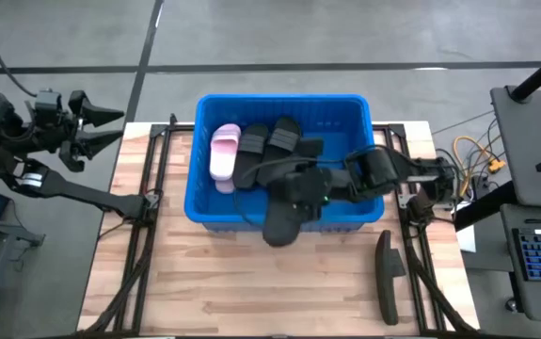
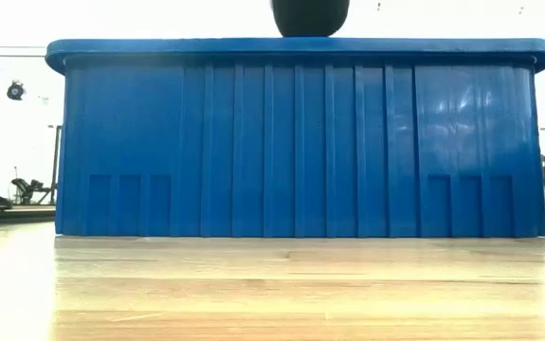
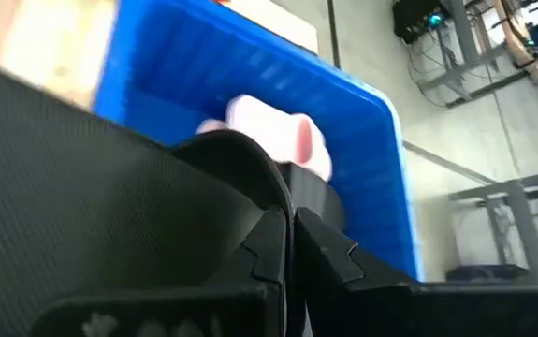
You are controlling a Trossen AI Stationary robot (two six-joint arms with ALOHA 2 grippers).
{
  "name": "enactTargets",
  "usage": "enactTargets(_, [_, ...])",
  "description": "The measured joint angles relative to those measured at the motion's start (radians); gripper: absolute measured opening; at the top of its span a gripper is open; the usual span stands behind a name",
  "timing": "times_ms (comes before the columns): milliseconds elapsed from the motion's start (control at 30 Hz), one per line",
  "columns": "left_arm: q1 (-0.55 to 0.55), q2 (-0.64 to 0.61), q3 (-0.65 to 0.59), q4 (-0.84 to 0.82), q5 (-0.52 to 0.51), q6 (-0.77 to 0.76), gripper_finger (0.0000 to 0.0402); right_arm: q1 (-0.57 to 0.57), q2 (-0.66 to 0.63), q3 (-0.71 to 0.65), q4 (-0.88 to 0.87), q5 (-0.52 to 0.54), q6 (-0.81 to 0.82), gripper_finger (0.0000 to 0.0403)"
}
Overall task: Pick and place slides into bin
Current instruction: Put the left black slipper into the blue bin
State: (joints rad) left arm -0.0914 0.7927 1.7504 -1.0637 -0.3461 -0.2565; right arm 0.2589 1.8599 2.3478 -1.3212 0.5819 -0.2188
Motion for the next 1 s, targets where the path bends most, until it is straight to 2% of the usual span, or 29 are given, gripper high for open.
enactTargets(167, [0.000,-0.013,0.000,0.000,0.000,0.000,0.0260,-0.084,0.000,-0.009,-0.016,0.004,-0.089,0.0010])
enactTargets(333, [0.000,-0.022,0.000,0.002,-0.001,0.001,0.0260,-0.191,0.000,-0.011,-0.125,0.054,-0.156,0.0009])
enactTargets(500, [0.000,-0.022,0.000,0.020,-0.027,0.001,0.0260,-0.311,0.000,-0.012,-0.174,0.022,-0.234,0.0009])
enactTargets(667, [0.000,-0.020,0.000,0.043,-0.029,0.001,0.0260,-0.422,0.000,-0.036,-0.022,-0.164,-0.322,0.0009])
enactTargets(833, [0.000,-0.020,0.000,0.053,-0.043,0.001,0.0260,-0.485,0.000,-0.085,0.173,-0.233,-0.416,0.0009])
enactTargets(1000, [0.000,-0.020,0.000,0.053,-0.056,0.002,0.0260,-0.541,0.000,-0.174,0.339,-0.336,-0.436,0.0009])
